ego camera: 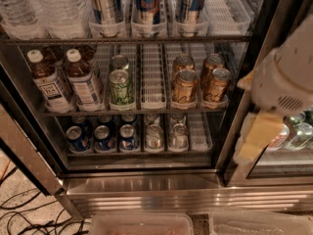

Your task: Pick pepsi can from bottom shelf of fridge

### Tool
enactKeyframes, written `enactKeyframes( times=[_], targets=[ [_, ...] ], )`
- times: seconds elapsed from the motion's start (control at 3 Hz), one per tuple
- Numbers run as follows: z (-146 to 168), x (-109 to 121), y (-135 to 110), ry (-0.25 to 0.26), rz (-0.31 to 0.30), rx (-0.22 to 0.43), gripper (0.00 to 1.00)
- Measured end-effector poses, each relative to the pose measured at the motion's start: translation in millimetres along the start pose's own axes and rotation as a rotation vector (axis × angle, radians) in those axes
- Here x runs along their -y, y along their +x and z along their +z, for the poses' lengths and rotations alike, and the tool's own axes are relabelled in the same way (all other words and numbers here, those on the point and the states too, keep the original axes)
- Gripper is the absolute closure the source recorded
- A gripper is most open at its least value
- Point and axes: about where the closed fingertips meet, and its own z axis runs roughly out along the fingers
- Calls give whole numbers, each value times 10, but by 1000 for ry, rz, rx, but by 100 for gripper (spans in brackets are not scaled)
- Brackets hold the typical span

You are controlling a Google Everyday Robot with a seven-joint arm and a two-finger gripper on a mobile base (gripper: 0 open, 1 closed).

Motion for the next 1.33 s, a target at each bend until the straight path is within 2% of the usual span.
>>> enactKeyframes(
  times=[0.33, 0.67, 1.0, 1.33],
  targets=[
    [512, -451, -63, -47, -14, 128, 0],
    [1210, -939, -114, -122, -15, 290, 0],
    [1823, -1042, -466, -152, -8, 518, 0],
    [2167, -895, -892, -77, -41, 689, 0]
  ],
)
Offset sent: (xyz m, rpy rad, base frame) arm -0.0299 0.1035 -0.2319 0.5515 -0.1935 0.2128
